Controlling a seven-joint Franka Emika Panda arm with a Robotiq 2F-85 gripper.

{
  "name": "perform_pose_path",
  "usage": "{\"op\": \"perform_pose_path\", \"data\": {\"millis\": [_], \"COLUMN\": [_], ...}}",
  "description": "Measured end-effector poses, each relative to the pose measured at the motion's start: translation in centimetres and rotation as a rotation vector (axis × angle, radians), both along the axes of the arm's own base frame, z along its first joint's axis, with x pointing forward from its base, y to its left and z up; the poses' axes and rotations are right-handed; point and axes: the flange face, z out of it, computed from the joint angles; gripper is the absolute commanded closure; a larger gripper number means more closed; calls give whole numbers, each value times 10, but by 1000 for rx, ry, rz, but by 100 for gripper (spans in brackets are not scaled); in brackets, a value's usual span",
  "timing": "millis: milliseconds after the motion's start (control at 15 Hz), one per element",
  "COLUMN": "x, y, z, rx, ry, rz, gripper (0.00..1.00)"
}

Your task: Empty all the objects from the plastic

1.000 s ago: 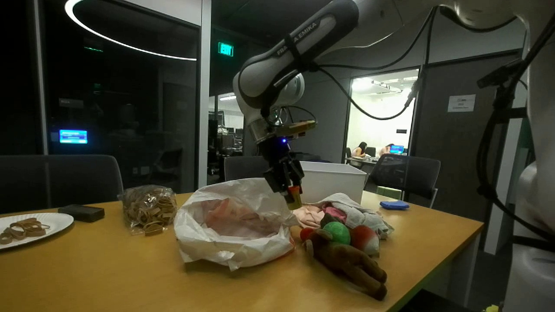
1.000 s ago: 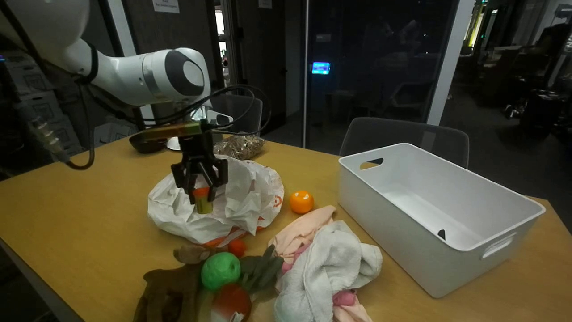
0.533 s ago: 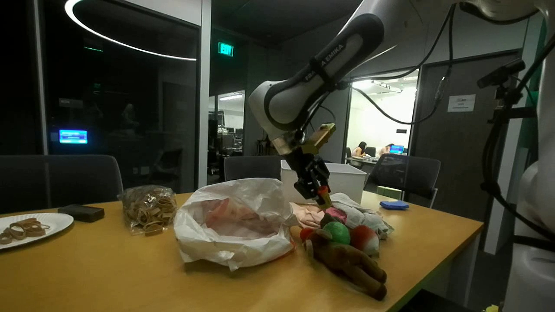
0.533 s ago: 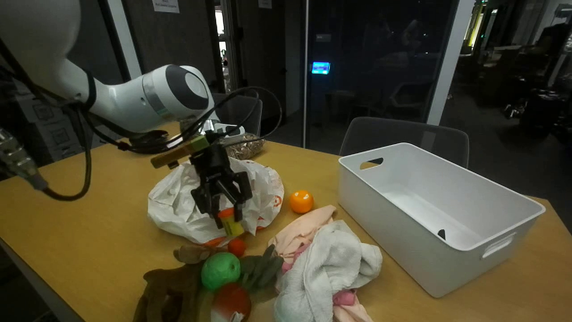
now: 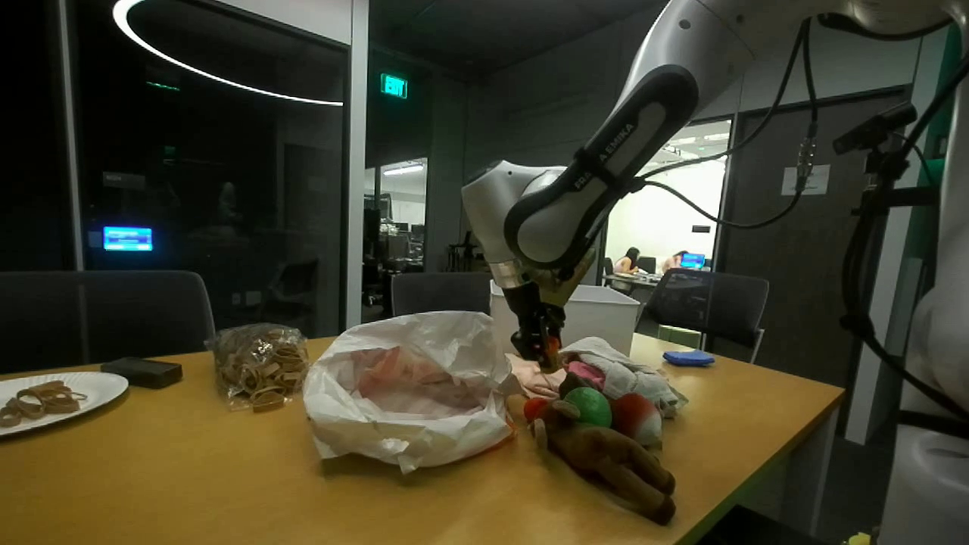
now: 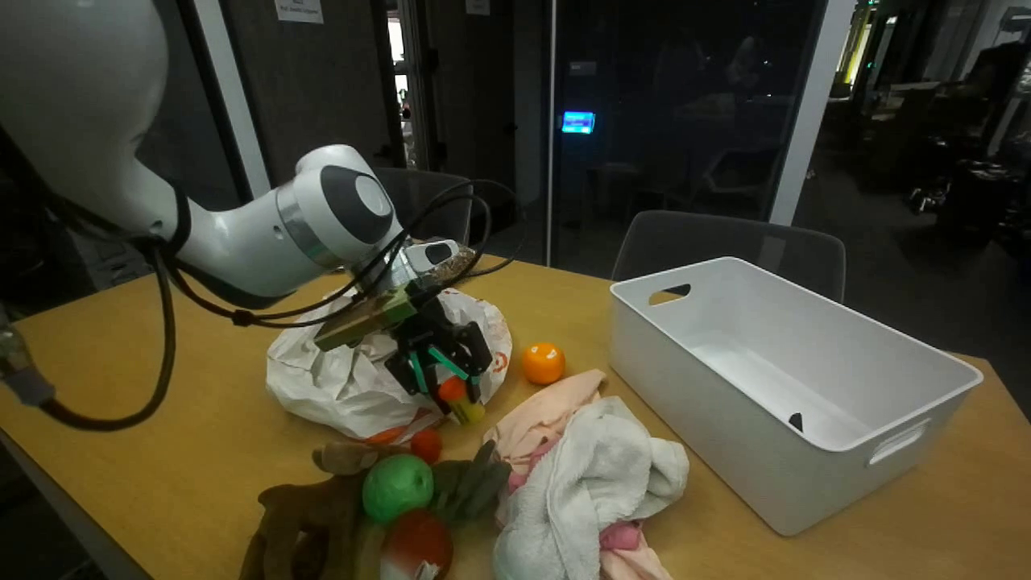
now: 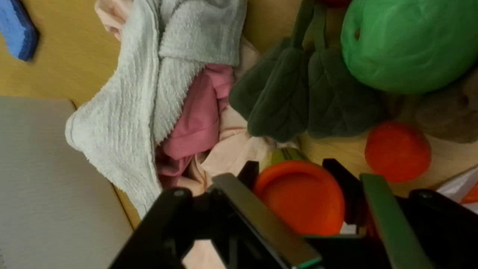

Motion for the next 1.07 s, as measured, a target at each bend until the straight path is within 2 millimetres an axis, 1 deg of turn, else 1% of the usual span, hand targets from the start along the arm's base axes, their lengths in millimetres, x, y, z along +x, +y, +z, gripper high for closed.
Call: {"op": "perform_pose_path", "data": {"millis": [200, 400, 667, 933, 1000, 1067], "x": [3, 1, -7, -11, -11, -11], "y": [-5, -11, -17, -18, -19, -19], "z": [-4, -11, -21, -26, -26, -26], "rx": [70, 152, 268, 322, 326, 329], "ry": [-82, -130, -140, -131, -129, -129], "rz": [11, -23, -78, -99, -99, -100], "gripper": [76, 76, 76, 76, 33, 25]}}
